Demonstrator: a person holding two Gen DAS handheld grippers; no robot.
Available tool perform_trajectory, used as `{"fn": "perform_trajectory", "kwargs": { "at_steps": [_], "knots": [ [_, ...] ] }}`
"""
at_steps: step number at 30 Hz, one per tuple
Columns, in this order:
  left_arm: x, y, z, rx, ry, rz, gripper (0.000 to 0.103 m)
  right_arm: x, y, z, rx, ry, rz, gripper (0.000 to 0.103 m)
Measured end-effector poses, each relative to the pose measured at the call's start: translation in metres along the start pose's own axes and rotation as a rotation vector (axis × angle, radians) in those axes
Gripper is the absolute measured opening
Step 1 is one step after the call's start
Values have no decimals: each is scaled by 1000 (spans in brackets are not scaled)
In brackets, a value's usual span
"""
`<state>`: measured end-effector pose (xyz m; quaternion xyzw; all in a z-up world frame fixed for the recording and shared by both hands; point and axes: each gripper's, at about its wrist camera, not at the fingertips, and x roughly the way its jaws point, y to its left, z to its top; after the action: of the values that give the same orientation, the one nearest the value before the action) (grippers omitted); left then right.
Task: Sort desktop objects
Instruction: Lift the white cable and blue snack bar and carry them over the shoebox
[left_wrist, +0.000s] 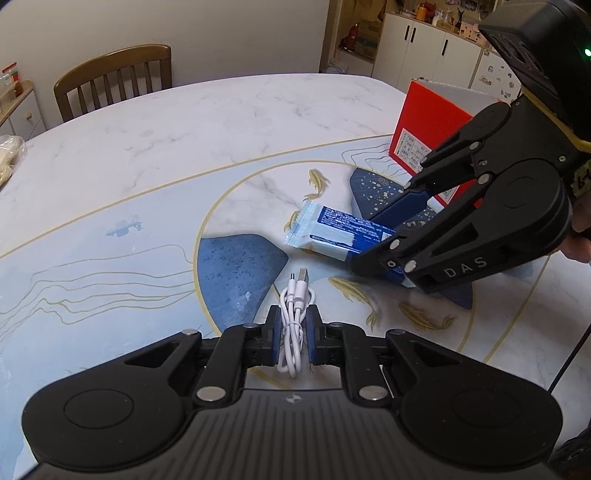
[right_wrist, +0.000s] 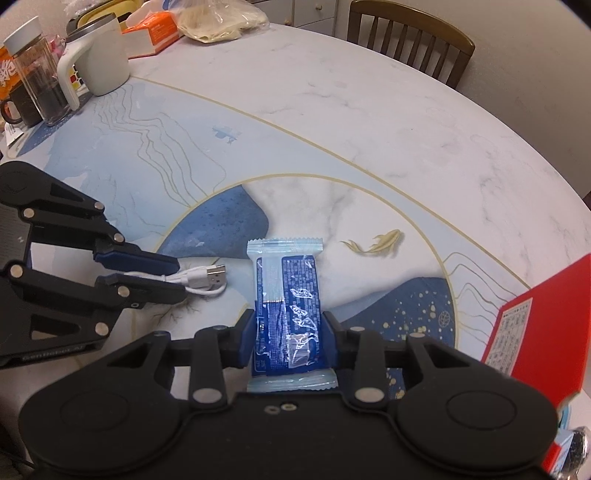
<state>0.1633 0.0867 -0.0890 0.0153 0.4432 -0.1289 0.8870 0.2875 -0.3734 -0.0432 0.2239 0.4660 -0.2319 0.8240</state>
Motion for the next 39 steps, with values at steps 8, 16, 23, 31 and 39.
{"fn": "perform_trajectory", "kwargs": {
  "at_steps": [8,16,23,31,39],
  "knots": [
    [-7,-6,-2,1,-8,-5,12,-15,4,-9,16,-12,-7,36],
    [-18,-15,-4,-13,-25,-25,11,-33,6,-21,33,-22,-6,36],
    [-28,-27,-6,-15,-35,-37,11,-50,5,-34,58,-32,-3,36],
    [-45,-41,-2,-10,-55,-51,11,-79,3,-45,77,-68,-9,36],
    [-65,-60,10,3,-97,-73,11,-110,-9,-53,108,-121,-18,36]
  ]
}}
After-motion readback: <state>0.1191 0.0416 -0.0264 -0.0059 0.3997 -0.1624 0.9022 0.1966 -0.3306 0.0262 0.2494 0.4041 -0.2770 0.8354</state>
